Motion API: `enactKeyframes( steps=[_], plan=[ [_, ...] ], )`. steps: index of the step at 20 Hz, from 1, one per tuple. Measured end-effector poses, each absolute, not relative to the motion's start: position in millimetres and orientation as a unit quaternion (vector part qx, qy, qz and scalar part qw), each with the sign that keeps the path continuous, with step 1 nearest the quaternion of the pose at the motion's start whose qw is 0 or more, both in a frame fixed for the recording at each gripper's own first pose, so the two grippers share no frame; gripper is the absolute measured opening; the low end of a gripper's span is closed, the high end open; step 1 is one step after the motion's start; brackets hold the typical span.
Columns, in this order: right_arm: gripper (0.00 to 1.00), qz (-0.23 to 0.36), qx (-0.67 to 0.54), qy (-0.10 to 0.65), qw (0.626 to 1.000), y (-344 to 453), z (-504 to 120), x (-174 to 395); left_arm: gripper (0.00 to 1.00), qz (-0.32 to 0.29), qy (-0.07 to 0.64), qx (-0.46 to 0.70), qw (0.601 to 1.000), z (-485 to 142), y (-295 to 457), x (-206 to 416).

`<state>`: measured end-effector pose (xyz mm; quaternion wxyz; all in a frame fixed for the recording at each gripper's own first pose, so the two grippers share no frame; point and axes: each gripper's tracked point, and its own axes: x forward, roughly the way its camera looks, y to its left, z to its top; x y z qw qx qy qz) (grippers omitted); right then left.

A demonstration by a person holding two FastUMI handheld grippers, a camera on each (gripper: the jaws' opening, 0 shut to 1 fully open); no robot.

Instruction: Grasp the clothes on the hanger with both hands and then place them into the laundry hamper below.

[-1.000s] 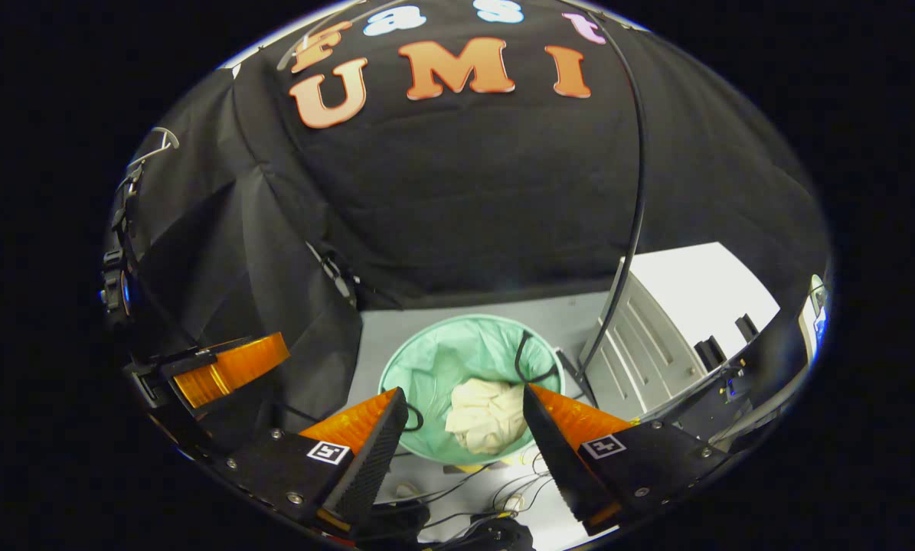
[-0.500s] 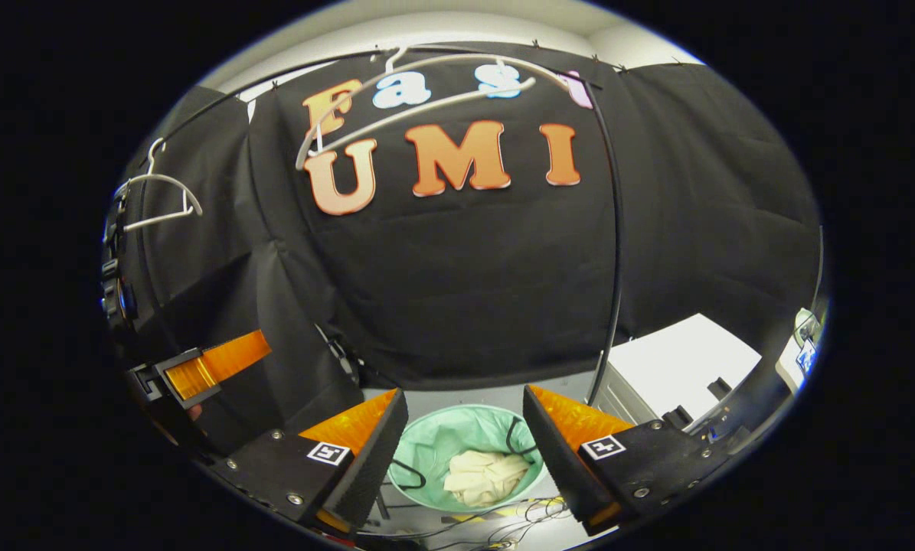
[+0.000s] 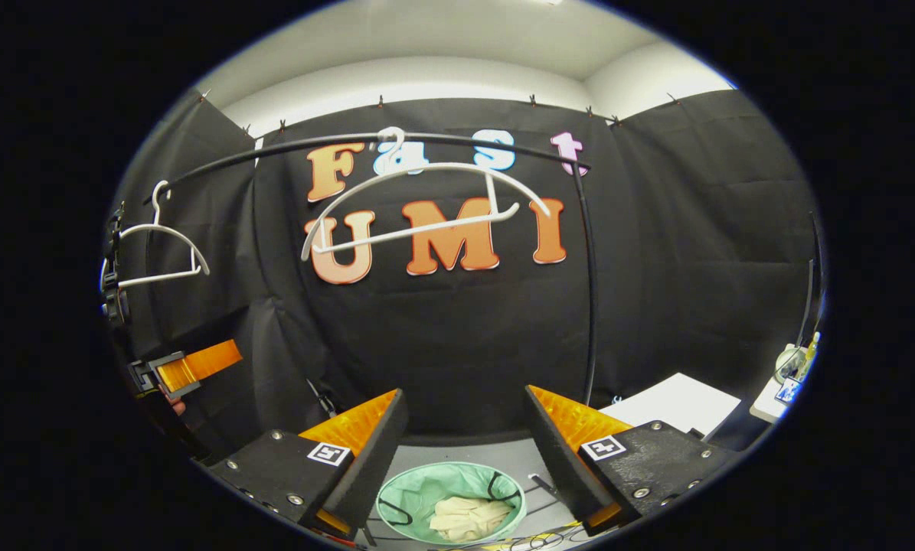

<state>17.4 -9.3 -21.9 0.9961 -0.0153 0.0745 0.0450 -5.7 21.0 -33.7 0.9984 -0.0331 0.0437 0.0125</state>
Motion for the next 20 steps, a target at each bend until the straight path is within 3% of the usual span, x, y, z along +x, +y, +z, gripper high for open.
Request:
enactKeyframes(
  steps=[3, 4, 5, 6, 7, 8, 9, 11, 14, 15, 16, 20],
  plan=[
    [0.94, 0.023, -0.026, 0.044, 0.998, -29.4, 4.7, 15.1, 0.96, 0.02, 0.017, -0.028, 0.999, -11.9, 21.6, -6.8],
    [0.94, 0.014, -0.024, 0.038, 0.999, -34.8, 12.4, 14.7, 0.92, 0.022, 0.009, -0.034, 0.999, -6.4, 20.7, -6.0],
    [0.94, 0.013, -0.021, 0.031, 0.999, -38.8, 20.0, 14.3, 1.0, 0.022, -0.001, -0.04, 0.999, 1.4, 19.4, -5.0],
    [0.94, 0.012, -0.019, 0.026, 0.999, -39.2, 32.3, 7.4, 1.0, 0.023, -0.009, -0.043, 0.999, 8.9, 19.2, -4.8],
    [0.94, 0.009, -0.02, 0.021, 1.0, -41.5, 37.2, 7.4, 0.93, 0.025, -0.014, -0.043, 0.999, 14.6, 21.3, -5.3],
    [0.94, 0.006, -0.021, 0.016, 1.0, -45.0, 43.1, 5.7, 0.96, 0.031, -0.015, -0.043, 0.998, 18.7, 24.0, -7.1],
    [0.94, 0.002, -0.023, 0.01, 1.0, -48.8, 49.5, 4.4, 0.92, 0.037, -0.015, -0.041, 0.998, 21.2, 27.2, -7.8],
    [0.94, -0.001, -0.026, 0.005, 1.0, -52.5, 55.8, 2.8, 1.0, 0.041, -0.023, -0.037, 0.998, 28.8, 29.3, -8.1],
    [0.94, -0.004, -0.024, -0.002, 1.0, -55.2, 60.6, -0.2, 0.92, 0.041, -0.03, -0.031, 0.998, 35.3, 30.4, -11.8],
    [0.94, -0.006, -0.023, -0.003, 1.0, -56.6, 61.0, -1.0, 0.92, 0.041, -0.03, -0.028, 0.998, 35.8, 28.3, -12.7],
    [0.94, -0.007, -0.022, -0.004, 1.0, -57.4, 60.2, -0.8, 1.0, 0.039, -0.03, -0.026, 0.998, 35.7, 26.3, -13.5],
    [0.94, -0.007, -0.017, 0.002, 1.0, -56.2, 55.1, 3.4, 0.96, 0.03, -0.021, -0.034, 0.999, 30.9, 17.6, -7.9]
  ],
)
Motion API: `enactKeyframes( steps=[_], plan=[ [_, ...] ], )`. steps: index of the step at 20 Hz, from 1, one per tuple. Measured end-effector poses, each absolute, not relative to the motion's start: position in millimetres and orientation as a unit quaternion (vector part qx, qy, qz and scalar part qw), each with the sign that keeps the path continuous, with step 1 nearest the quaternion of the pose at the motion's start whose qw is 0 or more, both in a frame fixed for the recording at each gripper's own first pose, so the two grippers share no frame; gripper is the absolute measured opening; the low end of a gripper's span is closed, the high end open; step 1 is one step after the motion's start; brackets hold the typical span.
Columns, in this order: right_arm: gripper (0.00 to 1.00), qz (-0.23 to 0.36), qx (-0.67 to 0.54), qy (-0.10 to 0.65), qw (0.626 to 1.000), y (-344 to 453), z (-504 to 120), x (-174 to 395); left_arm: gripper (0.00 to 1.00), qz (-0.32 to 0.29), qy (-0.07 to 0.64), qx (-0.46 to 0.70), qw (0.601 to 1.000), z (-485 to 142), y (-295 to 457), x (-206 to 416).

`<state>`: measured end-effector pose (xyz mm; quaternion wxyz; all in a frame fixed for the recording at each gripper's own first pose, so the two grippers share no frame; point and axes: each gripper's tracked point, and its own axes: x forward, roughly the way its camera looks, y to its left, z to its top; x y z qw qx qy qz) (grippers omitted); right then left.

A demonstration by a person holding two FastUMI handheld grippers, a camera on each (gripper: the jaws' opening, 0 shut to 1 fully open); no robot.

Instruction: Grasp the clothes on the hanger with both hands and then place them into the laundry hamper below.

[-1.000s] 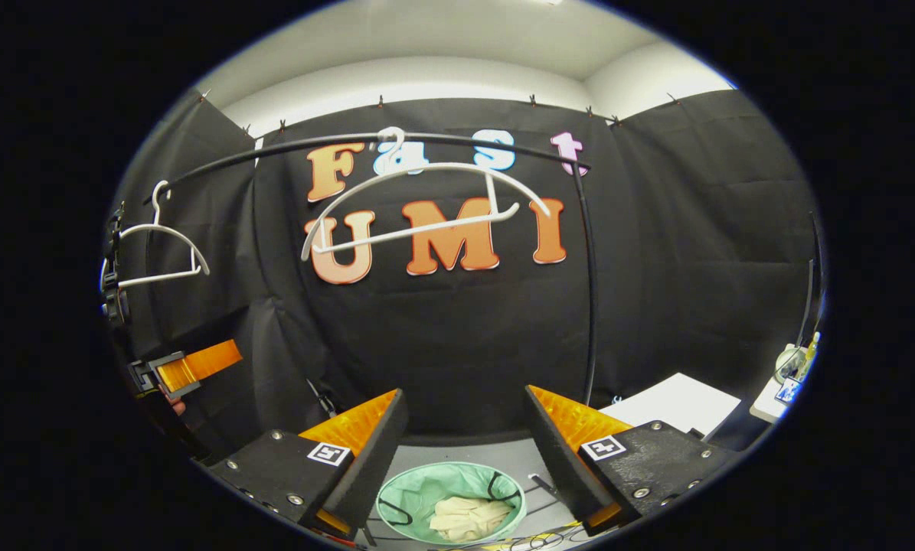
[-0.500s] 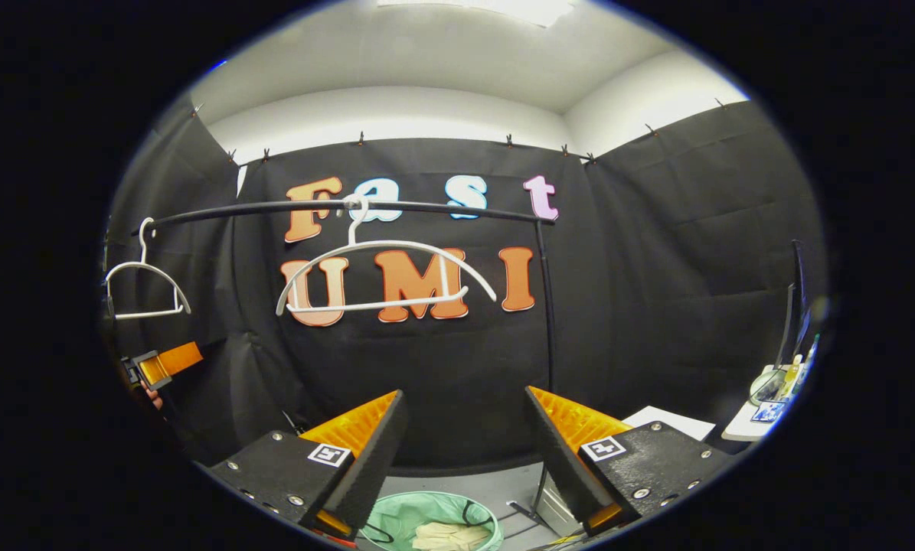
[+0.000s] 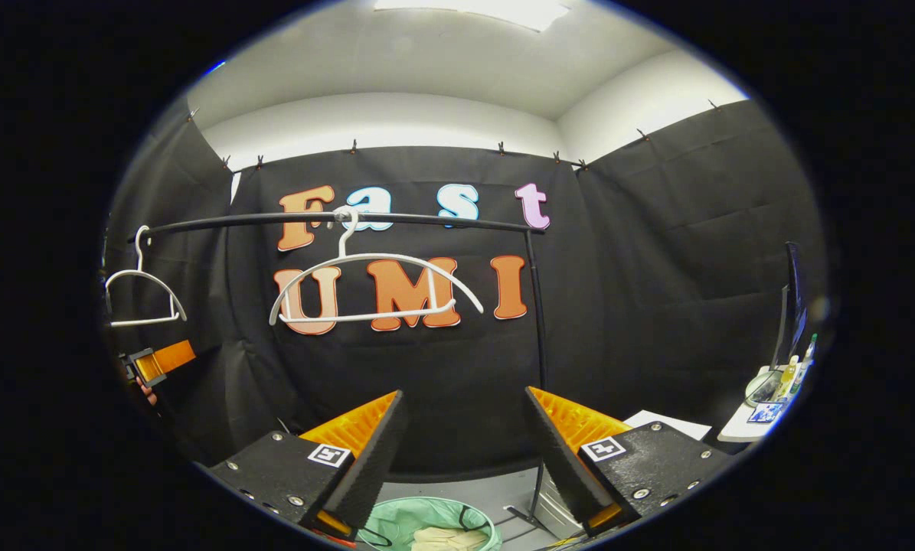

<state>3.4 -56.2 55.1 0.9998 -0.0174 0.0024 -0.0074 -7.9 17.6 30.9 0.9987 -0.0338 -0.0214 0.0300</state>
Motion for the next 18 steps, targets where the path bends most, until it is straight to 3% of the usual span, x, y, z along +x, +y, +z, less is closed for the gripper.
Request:
enactKeyframes(
  steps=[7, 8, 10, 11, 12, 15, 18],
  plan=[
    [0.94, -0.008, -0.02, 0.016, 1.0, -55.4, 45.4, 9.5, 1.0, 0.03, -0.006, -0.037, 0.999, 19.0, 15.3, -5.1],
    [0.94, -0.007, -0.019, 0.017, 1.0, -55.1, 43.9, 9.7, 0.92, 0.03, -0.006, -0.038, 0.999, 18.4, 15.0, -6.0],
    [0.94, -0.008, -0.019, 0.02, 1.0, -55.2, 41.6, 10.2, 0.96, 0.032, -0.006, -0.037, 0.999, 16.9, 15.7, -6.4],
    [0.94, -0.008, -0.019, 0.022, 1.0, -54.6, 40.8, 10.7, 0.92, 0.033, -0.005, -0.037, 0.999, 15.9, 16.0, -6.1],
    [0.94, -0.007, -0.019, 0.023, 1.0, -54.0, 39.7, 11.5, 1.0, 0.033, -0.004, -0.038, 0.999, 14.7, 16.6, -5.8],
    [0.94, -0.009, -0.018, 0.024, 1.0, -54.6, 38.7, 14.6, 1.0, 0.033, 0.001, -0.039, 0.999, 11.8, 16.4, -2.7],
    [0.94, -0.013, -0.018, 0.03, 0.999, -56.4, 34.4, 15.3, 0.92, 0.033, -0.004, -0.042, 0.999, 14.4, 15.3, -2.7]
  ],
)
